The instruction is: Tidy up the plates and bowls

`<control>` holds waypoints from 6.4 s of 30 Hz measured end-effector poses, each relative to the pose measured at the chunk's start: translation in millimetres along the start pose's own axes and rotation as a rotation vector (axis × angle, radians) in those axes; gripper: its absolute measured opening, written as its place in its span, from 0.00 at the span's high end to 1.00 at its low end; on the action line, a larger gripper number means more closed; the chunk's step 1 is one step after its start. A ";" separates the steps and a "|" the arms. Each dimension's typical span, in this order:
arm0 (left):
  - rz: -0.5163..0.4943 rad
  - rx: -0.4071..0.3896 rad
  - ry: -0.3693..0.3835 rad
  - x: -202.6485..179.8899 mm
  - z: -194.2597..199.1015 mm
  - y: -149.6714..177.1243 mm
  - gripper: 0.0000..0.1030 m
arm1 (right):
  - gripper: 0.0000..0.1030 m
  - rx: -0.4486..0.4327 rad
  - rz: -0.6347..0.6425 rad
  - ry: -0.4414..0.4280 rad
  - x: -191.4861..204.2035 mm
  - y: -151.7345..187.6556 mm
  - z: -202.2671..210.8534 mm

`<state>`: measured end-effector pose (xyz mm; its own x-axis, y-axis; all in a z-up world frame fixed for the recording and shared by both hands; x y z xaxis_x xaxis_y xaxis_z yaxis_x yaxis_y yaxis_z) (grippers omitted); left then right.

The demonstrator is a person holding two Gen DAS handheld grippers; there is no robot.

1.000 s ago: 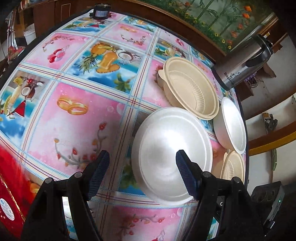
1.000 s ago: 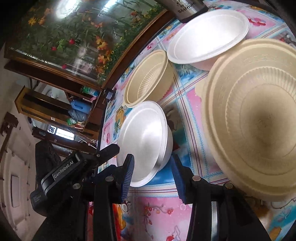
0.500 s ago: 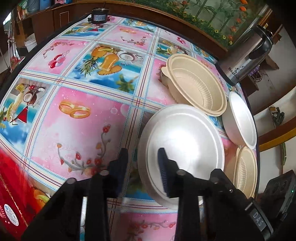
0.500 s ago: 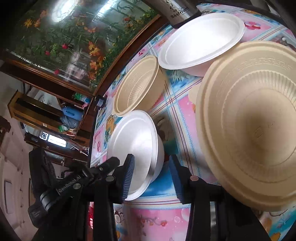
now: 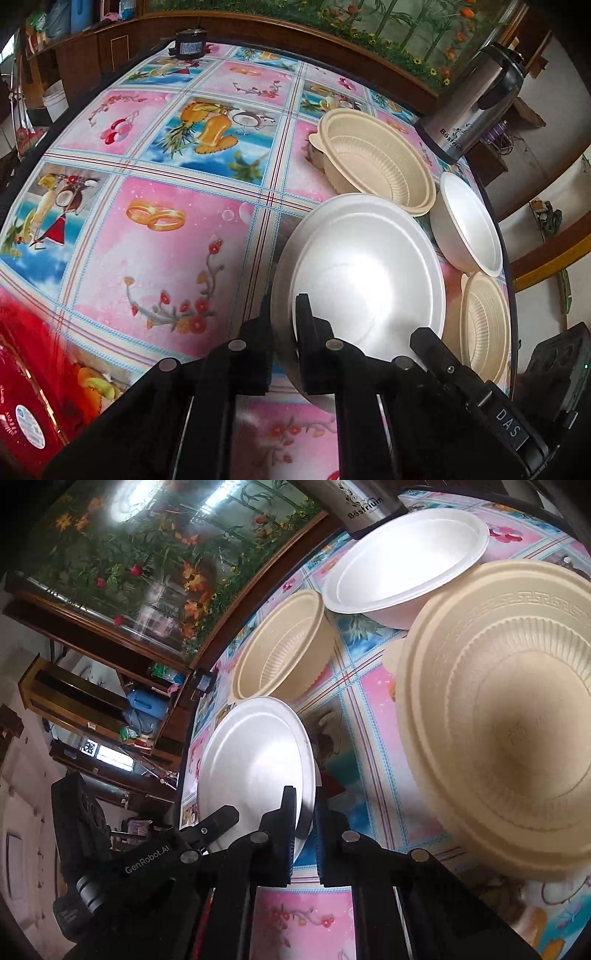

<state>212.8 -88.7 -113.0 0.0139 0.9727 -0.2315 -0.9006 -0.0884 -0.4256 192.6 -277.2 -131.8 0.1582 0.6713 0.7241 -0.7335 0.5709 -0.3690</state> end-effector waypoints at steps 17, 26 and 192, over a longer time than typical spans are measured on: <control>-0.025 -0.186 0.006 54.1 107.1 64.0 0.91 | 0.92 0.002 0.150 -0.063 60.8 69.2 57.4; 0.080 -0.244 -0.081 154.5 150.2 98.2 0.89 | 0.92 0.122 0.308 -0.118 132.1 131.9 34.5; -0.306 -0.020 0.005 -112.0 6.5 62.8 0.25 | 0.53 -0.290 0.021 0.173 -124.2 14.3 174.8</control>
<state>151.8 -201.9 -108.1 0.2859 0.9536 -0.0943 -0.8455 0.2047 -0.4931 46.9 -435.1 -125.1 0.2726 0.7405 0.6142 -0.5229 0.6500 -0.5515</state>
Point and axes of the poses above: each gripper's, at about its wrist camera, not at the fingertips, and z roughly against the way its jaws point, x to its left, y to its underside, the point moved 4 cm from there along -z, roughly the way its jaws point, and after that the axes turned 3 degrees about -y, right-handed, at the moved point
